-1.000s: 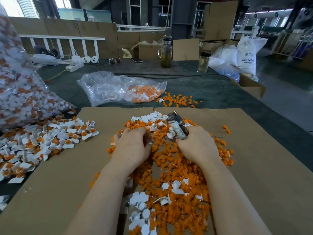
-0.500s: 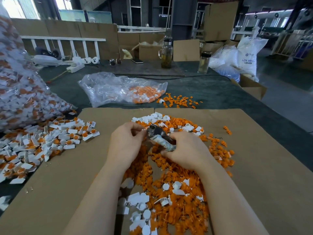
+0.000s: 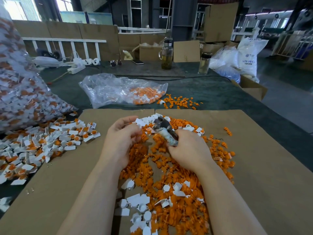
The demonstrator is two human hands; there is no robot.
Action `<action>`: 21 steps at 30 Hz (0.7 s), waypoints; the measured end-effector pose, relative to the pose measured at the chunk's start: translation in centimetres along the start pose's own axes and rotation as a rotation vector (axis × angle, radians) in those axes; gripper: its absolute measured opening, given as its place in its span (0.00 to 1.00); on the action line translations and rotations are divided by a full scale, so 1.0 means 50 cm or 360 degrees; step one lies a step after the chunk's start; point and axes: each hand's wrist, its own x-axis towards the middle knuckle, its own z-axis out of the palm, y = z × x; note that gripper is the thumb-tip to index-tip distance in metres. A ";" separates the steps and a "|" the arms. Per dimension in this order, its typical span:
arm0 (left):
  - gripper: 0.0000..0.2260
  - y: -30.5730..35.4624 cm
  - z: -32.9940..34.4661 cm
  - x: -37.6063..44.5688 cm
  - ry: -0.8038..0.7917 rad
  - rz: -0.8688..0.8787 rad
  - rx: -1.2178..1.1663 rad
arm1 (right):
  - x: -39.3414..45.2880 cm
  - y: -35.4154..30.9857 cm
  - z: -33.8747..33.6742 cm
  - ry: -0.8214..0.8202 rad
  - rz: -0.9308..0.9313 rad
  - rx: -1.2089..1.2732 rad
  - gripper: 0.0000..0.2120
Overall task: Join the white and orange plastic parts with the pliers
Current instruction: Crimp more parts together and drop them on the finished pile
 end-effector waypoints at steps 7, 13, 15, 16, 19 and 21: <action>0.10 0.002 0.002 -0.008 -0.0012 0.0026 -0.0036 | 0.002 0.005 0.002 -0.0012 0.0019 0.0082 0.07; 0.07 0.005 -0.001 -0.007 0.0151 0.0088 -0.0160 | 0.003 0.001 0.007 0.0036 -0.0007 0.0105 0.05; 0.07 0.005 -0.003 -0.005 0.0224 0.0129 -0.0175 | 0.002 -0.006 0.010 0.0042 -0.0069 0.0064 0.04; 0.07 0.004 -0.005 -0.003 0.0265 0.0148 -0.0166 | 0.001 -0.011 0.012 0.0042 -0.0113 0.0044 0.03; 0.07 0.002 -0.012 0.001 0.0391 0.0185 -0.0110 | -0.002 -0.024 0.018 0.0016 -0.0262 0.0007 0.06; 0.07 0.002 -0.015 0.004 0.0461 0.0212 -0.0087 | -0.004 -0.030 0.024 0.0005 -0.0336 -0.0056 0.11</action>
